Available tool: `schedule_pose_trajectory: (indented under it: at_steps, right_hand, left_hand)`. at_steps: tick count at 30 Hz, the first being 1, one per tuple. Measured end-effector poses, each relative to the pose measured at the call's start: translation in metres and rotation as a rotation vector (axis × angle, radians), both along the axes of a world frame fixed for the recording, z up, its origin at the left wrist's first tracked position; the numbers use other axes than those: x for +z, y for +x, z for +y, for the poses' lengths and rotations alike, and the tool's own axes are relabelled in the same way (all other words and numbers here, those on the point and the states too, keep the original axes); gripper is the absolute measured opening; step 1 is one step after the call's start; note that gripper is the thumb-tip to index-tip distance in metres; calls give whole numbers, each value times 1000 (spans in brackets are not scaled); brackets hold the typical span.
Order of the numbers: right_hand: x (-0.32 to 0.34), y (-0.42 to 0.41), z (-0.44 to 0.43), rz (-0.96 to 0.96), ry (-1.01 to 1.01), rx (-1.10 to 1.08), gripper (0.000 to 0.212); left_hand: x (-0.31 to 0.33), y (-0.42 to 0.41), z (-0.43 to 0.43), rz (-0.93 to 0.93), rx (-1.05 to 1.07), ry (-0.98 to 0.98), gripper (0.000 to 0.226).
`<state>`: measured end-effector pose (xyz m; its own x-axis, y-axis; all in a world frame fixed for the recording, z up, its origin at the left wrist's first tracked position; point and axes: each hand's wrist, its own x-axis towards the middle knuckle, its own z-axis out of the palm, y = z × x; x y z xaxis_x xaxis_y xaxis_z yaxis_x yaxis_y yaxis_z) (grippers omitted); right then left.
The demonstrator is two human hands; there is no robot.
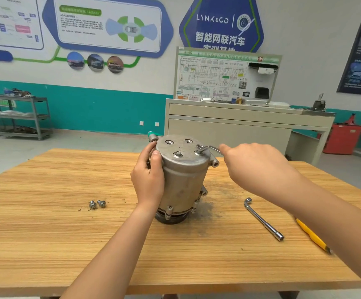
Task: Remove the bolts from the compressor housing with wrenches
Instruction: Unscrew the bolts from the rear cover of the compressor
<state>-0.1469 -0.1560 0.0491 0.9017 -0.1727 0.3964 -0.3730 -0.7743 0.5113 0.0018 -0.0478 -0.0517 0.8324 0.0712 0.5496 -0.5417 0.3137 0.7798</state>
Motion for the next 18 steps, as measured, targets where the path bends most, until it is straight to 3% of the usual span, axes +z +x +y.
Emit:
schedule_pose_trajectory:
  at_steps: [2,6,15,18]
  right_hand:
    - [-3,-2,2,9,11,1,30]
    - [0,-1,12,51,-22,6,46]
    - [9,-3,17,124,-55,-14,36]
    - [5,-2,21,111,-74,-16,42]
  left_hand:
    - [0,0,1,-2,2,1,41]
    - [0,-2,2,-8,8,-12,47]
    - [1,-1,1,-4,0,-23,46]
    - [0,-2,0,-4,2,-24,45]
